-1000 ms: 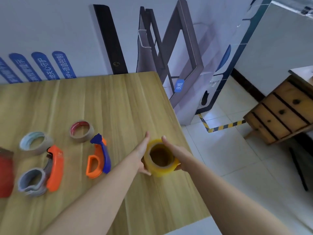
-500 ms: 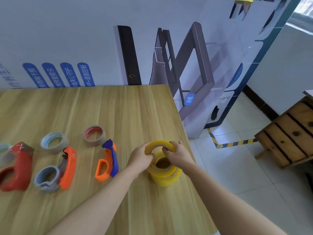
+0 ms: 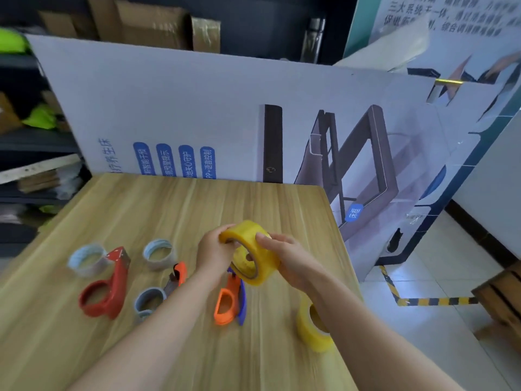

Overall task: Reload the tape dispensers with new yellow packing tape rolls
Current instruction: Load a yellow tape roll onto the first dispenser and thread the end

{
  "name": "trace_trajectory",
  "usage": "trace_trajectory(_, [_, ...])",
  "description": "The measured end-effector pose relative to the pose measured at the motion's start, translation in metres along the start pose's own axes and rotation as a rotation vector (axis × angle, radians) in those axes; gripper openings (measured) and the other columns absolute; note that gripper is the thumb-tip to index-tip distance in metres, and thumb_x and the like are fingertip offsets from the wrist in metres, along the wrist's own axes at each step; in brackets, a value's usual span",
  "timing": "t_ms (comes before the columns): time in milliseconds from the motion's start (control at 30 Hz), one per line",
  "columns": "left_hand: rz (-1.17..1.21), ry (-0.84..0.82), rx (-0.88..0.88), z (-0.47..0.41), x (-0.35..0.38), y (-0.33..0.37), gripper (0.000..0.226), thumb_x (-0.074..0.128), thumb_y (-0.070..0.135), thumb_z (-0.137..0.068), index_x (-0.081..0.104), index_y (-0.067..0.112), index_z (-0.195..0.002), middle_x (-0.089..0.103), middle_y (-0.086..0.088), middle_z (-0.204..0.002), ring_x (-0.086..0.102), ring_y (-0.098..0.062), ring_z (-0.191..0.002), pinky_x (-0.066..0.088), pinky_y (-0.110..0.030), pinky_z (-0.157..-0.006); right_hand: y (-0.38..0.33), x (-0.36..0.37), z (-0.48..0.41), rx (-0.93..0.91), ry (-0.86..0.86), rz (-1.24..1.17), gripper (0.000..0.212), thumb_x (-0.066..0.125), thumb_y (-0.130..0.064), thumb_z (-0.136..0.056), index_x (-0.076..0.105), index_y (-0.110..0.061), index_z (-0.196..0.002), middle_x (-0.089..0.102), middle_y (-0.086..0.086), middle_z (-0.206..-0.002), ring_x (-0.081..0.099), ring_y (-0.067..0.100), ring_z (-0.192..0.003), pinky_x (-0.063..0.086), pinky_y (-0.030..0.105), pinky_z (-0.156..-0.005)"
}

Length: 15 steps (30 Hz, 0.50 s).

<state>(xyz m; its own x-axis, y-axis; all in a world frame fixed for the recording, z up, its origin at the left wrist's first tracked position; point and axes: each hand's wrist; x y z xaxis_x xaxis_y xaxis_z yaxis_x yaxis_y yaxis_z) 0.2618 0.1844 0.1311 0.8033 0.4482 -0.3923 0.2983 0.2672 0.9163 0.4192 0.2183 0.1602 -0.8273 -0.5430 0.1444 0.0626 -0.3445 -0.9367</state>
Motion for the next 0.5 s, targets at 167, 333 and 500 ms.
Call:
trace_trajectory(167, [0.069,0.049,-0.157,-0.014,-0.055,-0.015,0.018,0.069,0.018,-0.082,0.059,0.017,-0.066,0.069,-0.016,-0.079,0.066,-0.035,-0.082,0.055,-0.042,-0.072,-0.011,0.053,-0.013,-0.012,-0.206,-0.149,0.039,0.067,-0.012,-0.083,0.061,0.004,-0.117,0.069,0.019,-0.103,0.067,0.028,-0.090,0.054,0.036,-0.083])
trace_trajectory(333, [0.181,-0.081,-0.322,-0.022,-0.097,-0.035,0.009,0.056,0.008,-0.089,0.064,0.011,-0.088,0.068,-0.016,-0.077,0.065,-0.033,-0.068,0.055,-0.037,-0.053,-0.017,0.100,-0.026,-0.012,-0.356,-0.199,0.048,0.059,-0.004,-0.078,0.056,0.003,-0.125,0.064,0.022,-0.111,0.063,0.034,-0.096,0.050,0.047,-0.091])
trace_trajectory(500, [0.317,-0.200,-0.433,-0.027,-0.121,-0.038,0.015,0.044,0.009,-0.097,0.059,0.010,-0.095,0.068,-0.011,-0.066,0.064,-0.020,-0.045,0.048,-0.024,-0.035,-0.027,0.137,-0.033,-0.057,-0.385,-0.148,0.042,0.056,0.009,-0.080,0.055,0.004,-0.122,0.070,0.017,-0.102,0.069,0.025,-0.088,0.058,0.036,-0.076])
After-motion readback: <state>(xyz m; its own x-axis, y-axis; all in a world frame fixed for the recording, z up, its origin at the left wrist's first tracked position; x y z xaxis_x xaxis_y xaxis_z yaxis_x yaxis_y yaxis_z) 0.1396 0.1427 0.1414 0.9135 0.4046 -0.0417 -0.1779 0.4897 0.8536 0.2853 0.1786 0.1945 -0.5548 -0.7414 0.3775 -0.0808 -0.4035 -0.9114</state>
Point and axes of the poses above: each hand's wrist, its own z-axis away from the middle knuckle, its own x-axis out of the palm, y = z × x
